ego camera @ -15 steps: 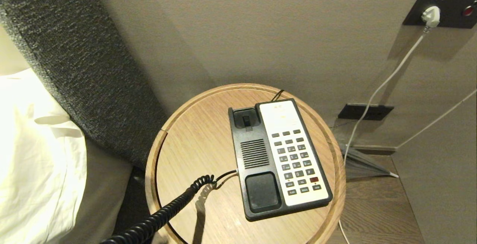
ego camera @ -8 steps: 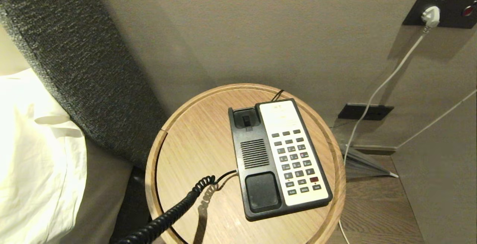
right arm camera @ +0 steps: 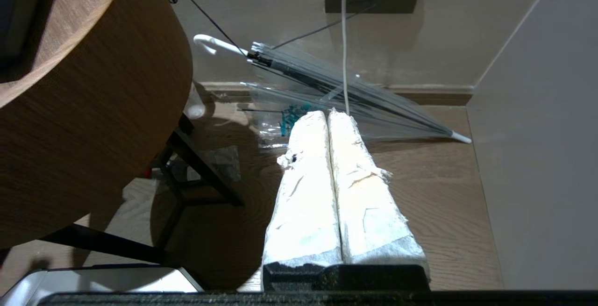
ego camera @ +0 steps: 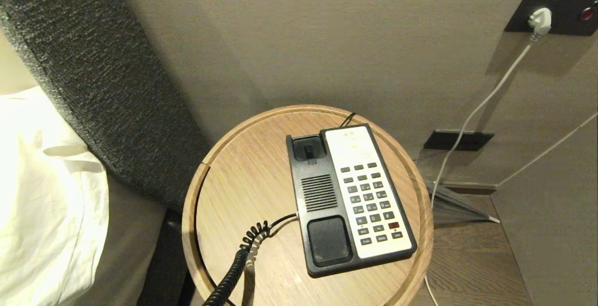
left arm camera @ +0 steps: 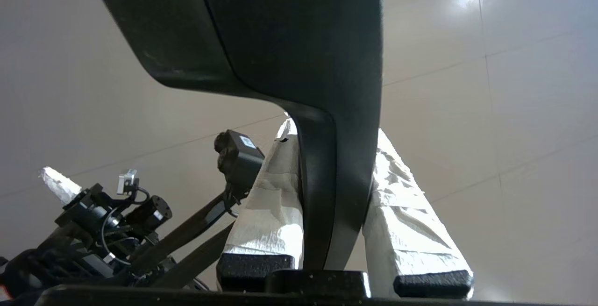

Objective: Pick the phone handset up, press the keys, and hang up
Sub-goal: Dial the number

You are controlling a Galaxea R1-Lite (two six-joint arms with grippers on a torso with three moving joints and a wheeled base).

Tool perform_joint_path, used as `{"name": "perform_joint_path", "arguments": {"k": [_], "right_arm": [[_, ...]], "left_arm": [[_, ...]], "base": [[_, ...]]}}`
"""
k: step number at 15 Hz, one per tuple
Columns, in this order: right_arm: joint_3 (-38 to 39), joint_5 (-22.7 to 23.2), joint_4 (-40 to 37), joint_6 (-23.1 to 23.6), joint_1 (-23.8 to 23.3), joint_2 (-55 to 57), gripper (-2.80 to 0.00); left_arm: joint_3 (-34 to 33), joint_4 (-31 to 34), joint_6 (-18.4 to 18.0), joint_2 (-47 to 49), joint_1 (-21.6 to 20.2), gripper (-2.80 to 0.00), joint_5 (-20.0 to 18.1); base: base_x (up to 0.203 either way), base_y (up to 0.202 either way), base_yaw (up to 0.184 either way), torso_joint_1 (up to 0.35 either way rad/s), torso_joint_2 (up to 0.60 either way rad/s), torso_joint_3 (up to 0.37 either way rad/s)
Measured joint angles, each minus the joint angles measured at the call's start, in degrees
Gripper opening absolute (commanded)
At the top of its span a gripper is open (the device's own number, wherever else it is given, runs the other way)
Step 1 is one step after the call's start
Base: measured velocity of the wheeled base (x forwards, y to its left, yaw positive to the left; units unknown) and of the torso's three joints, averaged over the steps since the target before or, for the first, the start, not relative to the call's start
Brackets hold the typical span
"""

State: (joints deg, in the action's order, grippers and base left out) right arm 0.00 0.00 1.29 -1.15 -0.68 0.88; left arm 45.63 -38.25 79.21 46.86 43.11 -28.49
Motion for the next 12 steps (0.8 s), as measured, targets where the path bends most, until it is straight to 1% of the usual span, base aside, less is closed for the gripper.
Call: {"name": "perform_joint_path", "arguments": {"k": [6,10,12], "right_arm": [[-0.02,0.35,-0.07,1.55,0.02,0.00,-2.80],[-0.31,0.27,0.04,0.84,0.00,0.00,-2.80],[-4.79,2.78,-2.36,0.24,0.00,0.00,-2.80]], "left_arm": [[-0.60,0.52,0.03,-0.65,-0.22,-2.80,0.02],[0.60,0.77,0.04,-0.39,-0.22,-2.80,0.00],[0.71,0.83,0.03,-0.21,-0.22,-2.80,-0.01]], "base": [[0.000,0.000,0.000,0.000,0.00,0.000],[0.000,0.000,0.000,0.000,0.00,0.000],[0.000,0.000,0.000,0.000,0.00,0.000]]}}
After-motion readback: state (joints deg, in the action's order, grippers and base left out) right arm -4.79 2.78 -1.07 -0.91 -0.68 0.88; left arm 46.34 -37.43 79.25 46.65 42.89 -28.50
